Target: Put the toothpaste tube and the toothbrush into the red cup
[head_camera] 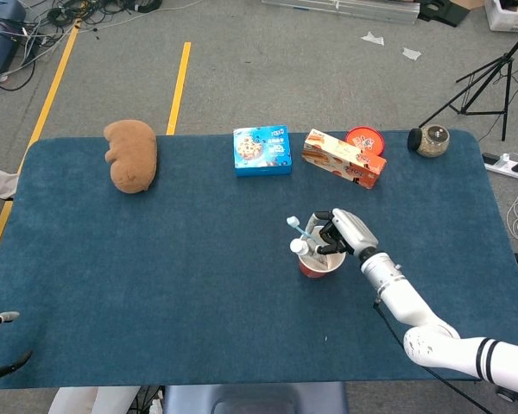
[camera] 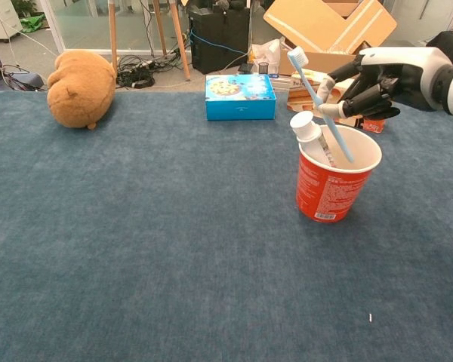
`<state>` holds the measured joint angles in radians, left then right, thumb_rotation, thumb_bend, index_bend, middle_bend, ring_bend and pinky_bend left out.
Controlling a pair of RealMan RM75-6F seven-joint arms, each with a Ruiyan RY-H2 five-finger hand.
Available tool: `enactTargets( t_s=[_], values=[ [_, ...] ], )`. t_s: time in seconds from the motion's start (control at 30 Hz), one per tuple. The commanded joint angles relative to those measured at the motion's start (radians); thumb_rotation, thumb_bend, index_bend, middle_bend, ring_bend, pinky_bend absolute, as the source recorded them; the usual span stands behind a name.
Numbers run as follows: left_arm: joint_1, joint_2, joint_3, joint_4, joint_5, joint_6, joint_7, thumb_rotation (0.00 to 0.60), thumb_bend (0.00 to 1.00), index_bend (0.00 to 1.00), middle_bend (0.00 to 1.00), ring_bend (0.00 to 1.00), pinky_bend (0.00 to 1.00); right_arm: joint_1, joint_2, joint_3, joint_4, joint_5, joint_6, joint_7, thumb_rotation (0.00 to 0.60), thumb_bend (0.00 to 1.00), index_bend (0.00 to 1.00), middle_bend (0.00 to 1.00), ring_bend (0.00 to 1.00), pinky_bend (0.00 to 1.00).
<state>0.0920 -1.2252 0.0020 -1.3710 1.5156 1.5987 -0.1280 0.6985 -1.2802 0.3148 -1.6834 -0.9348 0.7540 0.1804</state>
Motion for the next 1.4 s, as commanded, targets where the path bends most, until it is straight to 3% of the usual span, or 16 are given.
enactTargets(
  t_s=[0.03,0.3,0.6,0.87,1.07,1.17,1.27,1.3,1.4],
  values=[
    [-0.001,-0.001,0.0,-0.002,0.001,-0.001,0.003,0.6,0.0,0.32,0.37,0.33,0.42,-0.004,0.005,-0.006,0.003,-0.008,-0.004,0.009,0.6,0.25,0.61,1.0,1.0,1.0],
    [-0.001,0.0,0.0,-0.007,0.0,-0.002,0.009,0.6,0.0,0.32,0.37,0.33,0.42,-0.019,0.016,-0.016,0.009,-0.036,0.001,0.041,0.6,0.1,0.52,1.0,1.0,1.0],
    [-0.004,0.002,-0.001,-0.014,0.002,-0.003,0.014,0.6,0.0,0.32,0.37,0.33,0.42,-0.052,0.041,-0.02,0.001,-0.065,0.028,0.087,0.6,0.06,0.5,1.0,1.0,1.0],
    [-0.008,0.011,-0.003,-0.032,0.008,0.003,0.029,0.6,0.0,0.32,0.37,0.33,0.42,-0.141,0.114,-0.037,-0.07,-0.176,0.146,0.124,0.6,0.04,0.49,1.0,0.97,1.0],
    [-0.013,0.018,-0.005,-0.053,0.02,0.009,0.047,0.6,0.0,0.32,0.37,0.33,0.42,-0.222,0.202,-0.081,-0.124,-0.259,0.235,0.107,0.6,0.04,0.48,1.0,0.81,1.0],
    [-0.017,0.023,-0.007,-0.065,0.026,0.013,0.058,0.6,0.0,0.32,0.37,0.33,0.42,-0.261,0.251,-0.113,-0.147,-0.292,0.268,0.085,0.6,0.04,0.47,0.92,0.72,1.0],
    [-0.023,0.028,-0.007,-0.083,0.037,0.014,0.062,0.6,0.0,0.32,0.37,0.33,0.42,-0.302,0.299,-0.149,-0.166,-0.321,0.298,0.056,0.6,0.04,0.46,0.75,0.58,0.9],
    [-0.025,0.031,-0.007,-0.089,0.041,0.014,0.062,0.6,0.0,0.32,0.37,0.33,0.42,-0.314,0.311,-0.159,-0.171,-0.327,0.311,0.045,0.6,0.04,0.46,0.68,0.52,0.82],
    [-0.035,0.038,-0.009,-0.107,0.053,0.014,0.074,0.6,0.0,0.32,0.37,0.33,0.42,-0.356,0.335,-0.185,-0.182,-0.344,0.363,0.004,0.6,0.04,0.45,0.56,0.39,0.67]
  ],
)
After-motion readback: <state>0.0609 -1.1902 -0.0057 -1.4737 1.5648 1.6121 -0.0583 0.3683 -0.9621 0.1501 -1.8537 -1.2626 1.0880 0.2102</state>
